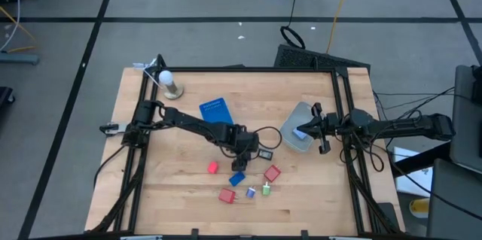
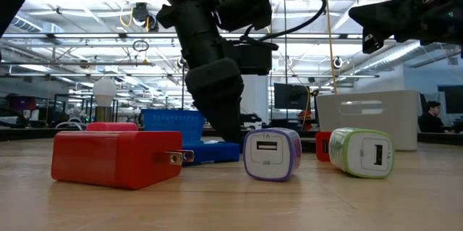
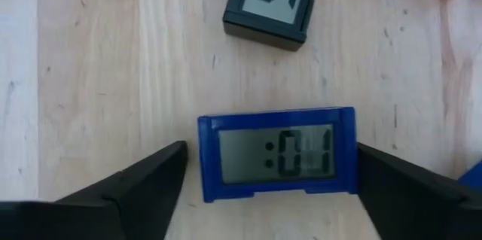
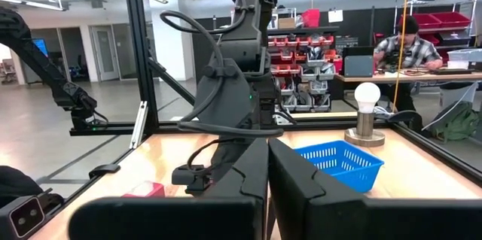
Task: Pick & Place Office items
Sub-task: Put the dark blue digital clock into the blue bin
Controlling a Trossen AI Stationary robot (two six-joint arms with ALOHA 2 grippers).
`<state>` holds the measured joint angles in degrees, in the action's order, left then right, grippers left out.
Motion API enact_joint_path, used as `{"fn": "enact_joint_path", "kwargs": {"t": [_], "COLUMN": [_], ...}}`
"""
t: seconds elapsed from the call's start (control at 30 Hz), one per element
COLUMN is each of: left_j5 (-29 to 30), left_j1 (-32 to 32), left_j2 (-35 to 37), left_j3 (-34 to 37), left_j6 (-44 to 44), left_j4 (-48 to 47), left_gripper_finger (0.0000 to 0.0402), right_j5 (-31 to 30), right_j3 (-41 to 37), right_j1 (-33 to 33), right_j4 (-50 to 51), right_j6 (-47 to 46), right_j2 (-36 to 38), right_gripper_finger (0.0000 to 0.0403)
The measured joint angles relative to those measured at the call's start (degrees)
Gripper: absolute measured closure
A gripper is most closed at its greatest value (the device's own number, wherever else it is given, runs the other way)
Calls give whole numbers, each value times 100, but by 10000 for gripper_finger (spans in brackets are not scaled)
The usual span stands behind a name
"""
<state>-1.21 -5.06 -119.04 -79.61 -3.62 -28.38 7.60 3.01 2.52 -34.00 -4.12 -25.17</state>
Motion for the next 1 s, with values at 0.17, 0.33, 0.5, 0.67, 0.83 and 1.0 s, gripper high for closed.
{"fn": "enact_joint_path", "kwargs": {"t": [0.17,0.33,0.5,0.67,0.83,1.0], "left_j5": [-90,-114,-37,275,843,1155], "left_j1": [0,0,-98,-350,-732,-1056], "left_j2": [-2,8,234,942,1838,2754], "left_j3": [0,0,25,22,21,78], "left_j6": [30,49,114,323,446,552], "left_j4": [0,0,-75,-24,-29,-29], "left_gripper_finger": [119,119,119,119,119,119], "right_j5": [0,0,-2,-5,-18,-22], "right_j3": [0,0,0,0,0,0], "right_j1": [1,0,0,0,0,0], "right_j4": [0,0,1,5,42,46], "right_j6": [5,23,28,28,30,30], "right_j2": [0,0,0,-2,-12,-15], "right_gripper_finger": [399,399,399,399,399,399]}}
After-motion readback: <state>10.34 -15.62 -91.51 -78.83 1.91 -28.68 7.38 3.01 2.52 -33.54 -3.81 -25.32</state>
